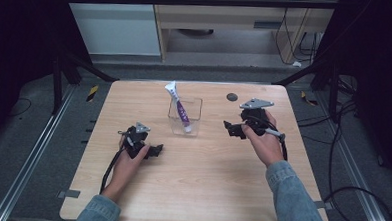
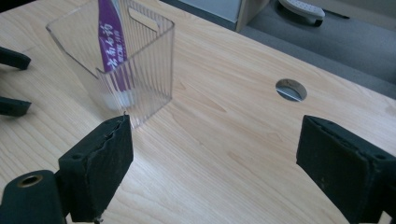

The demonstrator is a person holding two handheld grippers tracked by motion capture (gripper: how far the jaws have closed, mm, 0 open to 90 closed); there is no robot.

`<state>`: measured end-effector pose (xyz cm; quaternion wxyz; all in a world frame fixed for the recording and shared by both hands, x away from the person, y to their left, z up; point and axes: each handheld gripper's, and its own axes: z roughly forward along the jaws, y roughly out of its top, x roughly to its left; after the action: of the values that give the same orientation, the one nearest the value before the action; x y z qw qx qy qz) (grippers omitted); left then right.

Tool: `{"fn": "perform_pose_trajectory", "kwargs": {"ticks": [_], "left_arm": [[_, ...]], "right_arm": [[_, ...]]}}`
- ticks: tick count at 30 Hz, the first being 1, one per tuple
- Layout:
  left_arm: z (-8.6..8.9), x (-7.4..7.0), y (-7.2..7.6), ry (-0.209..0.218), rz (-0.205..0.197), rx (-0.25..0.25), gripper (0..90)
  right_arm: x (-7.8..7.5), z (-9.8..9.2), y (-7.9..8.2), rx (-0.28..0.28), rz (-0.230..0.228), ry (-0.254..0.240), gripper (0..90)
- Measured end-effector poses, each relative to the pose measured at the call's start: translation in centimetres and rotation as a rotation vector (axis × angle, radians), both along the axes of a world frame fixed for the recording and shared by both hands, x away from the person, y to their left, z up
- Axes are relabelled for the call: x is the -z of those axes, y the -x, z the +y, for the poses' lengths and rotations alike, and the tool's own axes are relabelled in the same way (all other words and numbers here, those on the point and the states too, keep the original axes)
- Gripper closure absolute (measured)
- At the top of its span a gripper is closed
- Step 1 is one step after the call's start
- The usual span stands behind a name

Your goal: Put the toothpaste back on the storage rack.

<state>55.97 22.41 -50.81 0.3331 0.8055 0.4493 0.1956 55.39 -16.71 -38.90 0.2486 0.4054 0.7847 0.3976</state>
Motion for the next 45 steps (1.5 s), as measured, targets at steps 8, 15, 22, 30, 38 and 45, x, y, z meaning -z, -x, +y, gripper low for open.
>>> {"fn": "perform_pose_trajectory", "kwargs": {"ticks": [8, 15, 22, 30, 38, 45], "left_arm": [[0.0, 0.0, 0.0, 0.0, 0.0, 0.0, 0.0], [0.0, 0.0, 0.0, -0.002, 0.0, 0.001, 0.0], [0.0, 0.0, 0.0, -0.003, 0.0, 0.001, 0.0], [0.0, 0.0, 0.0, -0.003, 0.0, 0.001, 0.0], [0.0, 0.0, 0.0, -0.003, 0.0, 0.002, 0.0], [0.0, 0.0, 0.0, -0.003, 0.0, 0.001, 0.0]], "right_arm": [[1.5, -2.0, 0.5, 0.043, 0.027, 0.002, 11.1], [2.7, -3.5, 0.8, 0.07, 0.046, 0.012, 10.9], [4.1, -4.4, 0.9, 0.09, 0.066, 0.015, 10.7], [6.6, -5.3, 0.8, 0.12, 0.106, 0.02, 10.6], [9.1, -6.1, 0.6, 0.152, 0.138, 0.024, 11.2], [10.2, -6.1, 0.1, 0.169, 0.147, 0.022, 11.0]]}}
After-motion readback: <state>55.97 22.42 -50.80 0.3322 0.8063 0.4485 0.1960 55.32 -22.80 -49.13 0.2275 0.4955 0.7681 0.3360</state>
